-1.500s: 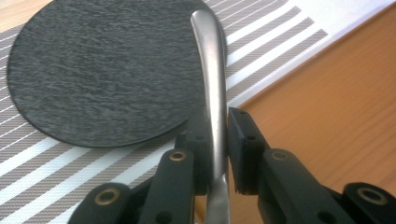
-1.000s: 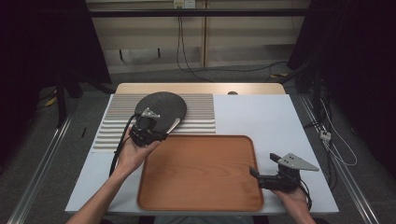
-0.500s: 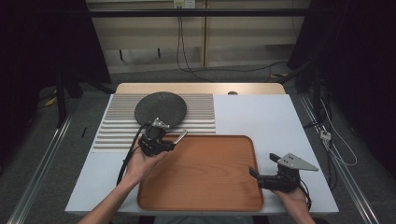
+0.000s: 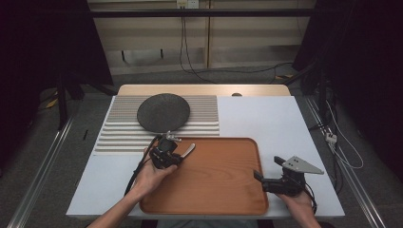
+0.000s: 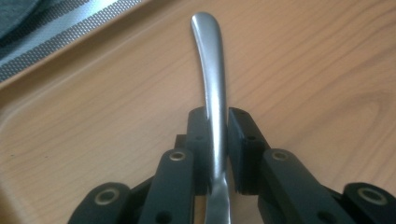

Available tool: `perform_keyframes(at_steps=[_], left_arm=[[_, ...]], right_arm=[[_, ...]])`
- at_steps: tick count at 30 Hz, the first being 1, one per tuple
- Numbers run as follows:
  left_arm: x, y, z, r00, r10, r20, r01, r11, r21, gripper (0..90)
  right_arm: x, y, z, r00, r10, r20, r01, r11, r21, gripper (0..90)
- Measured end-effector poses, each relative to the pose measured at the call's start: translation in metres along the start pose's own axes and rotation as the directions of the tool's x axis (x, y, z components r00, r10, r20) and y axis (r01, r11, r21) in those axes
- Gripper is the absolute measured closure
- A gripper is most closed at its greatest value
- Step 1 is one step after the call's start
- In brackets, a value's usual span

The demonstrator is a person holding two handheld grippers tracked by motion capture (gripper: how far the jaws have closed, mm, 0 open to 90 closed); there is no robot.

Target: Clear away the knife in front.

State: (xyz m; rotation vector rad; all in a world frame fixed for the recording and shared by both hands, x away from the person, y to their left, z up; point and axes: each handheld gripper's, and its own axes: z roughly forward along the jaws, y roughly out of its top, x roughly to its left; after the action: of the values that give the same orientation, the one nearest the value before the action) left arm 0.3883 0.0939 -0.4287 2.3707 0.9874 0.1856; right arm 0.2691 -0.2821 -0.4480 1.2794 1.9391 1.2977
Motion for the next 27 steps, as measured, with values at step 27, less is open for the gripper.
perform_keyframes(at_steps=[27], left_arm=[[-0.009, -0.014, -0.007, 0.9994, -0.03, 0.014, 0.03, 0.9994, 0.016, 79.2]], right_arm=[[0.0, 0.0, -0.001, 0.9999, -0.004, -0.01, 0.004, 1.0, 0.002, 3.2]])
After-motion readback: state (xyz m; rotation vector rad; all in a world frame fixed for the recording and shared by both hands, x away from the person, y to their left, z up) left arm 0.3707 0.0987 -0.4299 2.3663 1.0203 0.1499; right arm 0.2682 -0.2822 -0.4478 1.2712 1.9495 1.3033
